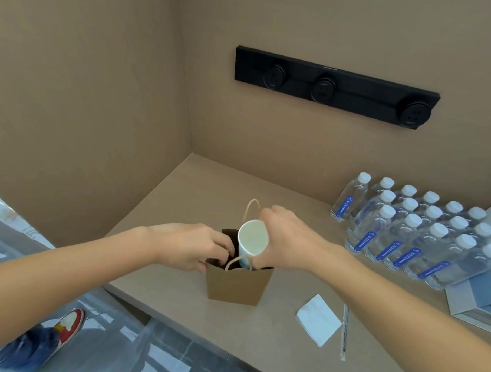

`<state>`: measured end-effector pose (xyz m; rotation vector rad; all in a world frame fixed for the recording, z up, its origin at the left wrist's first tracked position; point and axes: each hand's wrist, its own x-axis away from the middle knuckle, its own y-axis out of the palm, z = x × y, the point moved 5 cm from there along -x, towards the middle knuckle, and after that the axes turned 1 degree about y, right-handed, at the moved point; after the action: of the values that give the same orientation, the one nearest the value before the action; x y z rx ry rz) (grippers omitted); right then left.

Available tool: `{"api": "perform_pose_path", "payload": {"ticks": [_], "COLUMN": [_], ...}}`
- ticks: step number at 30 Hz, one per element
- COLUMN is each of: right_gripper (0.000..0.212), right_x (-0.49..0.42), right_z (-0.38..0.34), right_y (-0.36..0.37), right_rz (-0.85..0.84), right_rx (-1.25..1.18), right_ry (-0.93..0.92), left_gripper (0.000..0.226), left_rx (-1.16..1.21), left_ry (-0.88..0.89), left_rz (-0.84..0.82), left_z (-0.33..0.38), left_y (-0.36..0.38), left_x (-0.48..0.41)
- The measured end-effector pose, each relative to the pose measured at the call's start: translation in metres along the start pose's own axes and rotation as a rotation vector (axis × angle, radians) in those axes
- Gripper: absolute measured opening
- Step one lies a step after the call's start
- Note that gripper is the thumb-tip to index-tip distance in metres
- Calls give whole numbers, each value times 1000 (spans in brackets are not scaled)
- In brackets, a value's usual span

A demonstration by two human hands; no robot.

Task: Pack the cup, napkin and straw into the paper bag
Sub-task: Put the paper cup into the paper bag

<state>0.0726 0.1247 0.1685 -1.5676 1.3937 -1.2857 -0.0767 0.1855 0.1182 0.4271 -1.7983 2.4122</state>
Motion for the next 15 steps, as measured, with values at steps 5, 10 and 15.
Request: {"api": "perform_pose_path", "payload": {"ticks": [5, 10, 15], "right_gripper": [48, 28, 25], "right_x": [7, -2, -46], "right_z": [-20, -42, -50], "right_y": [13, 30, 84], "right_rz": [5, -31, -237], "right_rx": [261, 392, 573], "right_ry": [-214, -294, -154], "left_gripper": [29, 37, 38], "left_rx": [-97, -23, -3], "left_ry": [38, 45, 8], "left_rz": [68, 204, 216], "left_z": [2, 4, 3], "left_y": [-4, -9, -6], "left_x": [1, 10, 13]}}
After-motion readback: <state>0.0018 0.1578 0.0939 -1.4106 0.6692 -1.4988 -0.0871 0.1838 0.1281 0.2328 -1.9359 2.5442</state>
